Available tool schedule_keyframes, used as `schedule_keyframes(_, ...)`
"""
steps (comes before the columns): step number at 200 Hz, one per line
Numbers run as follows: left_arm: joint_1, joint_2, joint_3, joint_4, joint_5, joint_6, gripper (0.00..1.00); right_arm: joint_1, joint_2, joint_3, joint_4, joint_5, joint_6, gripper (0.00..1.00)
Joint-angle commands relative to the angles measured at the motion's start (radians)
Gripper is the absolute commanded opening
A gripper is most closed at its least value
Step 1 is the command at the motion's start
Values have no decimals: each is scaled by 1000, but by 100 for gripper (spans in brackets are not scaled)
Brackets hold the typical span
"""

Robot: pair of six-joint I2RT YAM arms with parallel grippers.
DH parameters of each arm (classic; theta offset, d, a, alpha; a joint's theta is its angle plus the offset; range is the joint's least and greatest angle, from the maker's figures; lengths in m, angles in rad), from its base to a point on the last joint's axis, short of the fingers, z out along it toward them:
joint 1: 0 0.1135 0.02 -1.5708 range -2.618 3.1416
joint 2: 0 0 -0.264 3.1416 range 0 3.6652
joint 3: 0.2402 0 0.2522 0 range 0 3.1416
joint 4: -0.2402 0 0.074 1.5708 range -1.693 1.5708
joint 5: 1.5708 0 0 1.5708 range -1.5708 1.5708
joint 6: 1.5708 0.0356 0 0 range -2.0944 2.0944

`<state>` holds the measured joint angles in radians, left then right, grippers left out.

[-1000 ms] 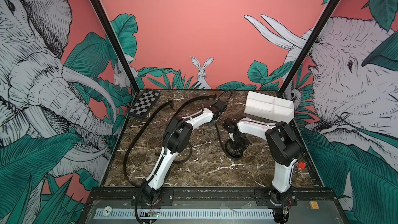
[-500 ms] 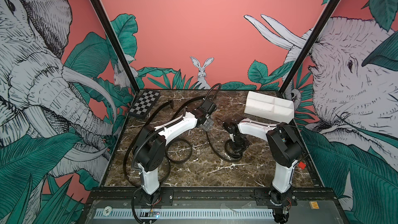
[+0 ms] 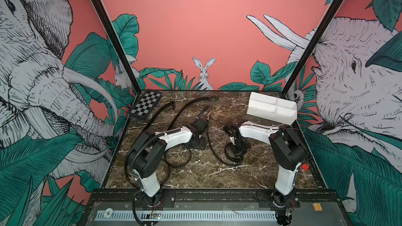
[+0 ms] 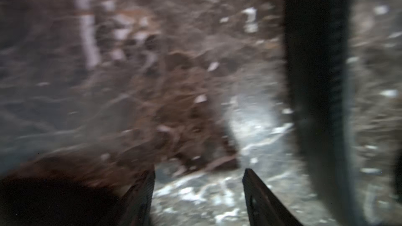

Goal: Place the belts into the storage roll
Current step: Roll the belt at the center of the board.

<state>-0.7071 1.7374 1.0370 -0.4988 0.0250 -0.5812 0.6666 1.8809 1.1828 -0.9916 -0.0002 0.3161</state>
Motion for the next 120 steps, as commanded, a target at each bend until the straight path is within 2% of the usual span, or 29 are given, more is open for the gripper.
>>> schedule_keyframes(1, 0, 34, 5, 235, 146, -89, 64, 53, 54, -59, 114, -175, 7, 0)
schedule_keyframes(35, 0, 148, 104, 330, 231, -61, 62, 91, 39, -85, 173, -209, 42, 0)
schedule_keyframes(68, -20, 270, 226, 315, 327, -28, 58, 130, 53, -80, 221, -239, 71, 0)
schedule_keyframes(101, -29, 255, 129, 386, 369, -86, 58, 136, 44, -101, 285, -268, 108, 0)
schedule_keyframes(120, -27, 221, 81, 342, 366, -90, 60, 137, 48, -106, 298, -276, 115, 0)
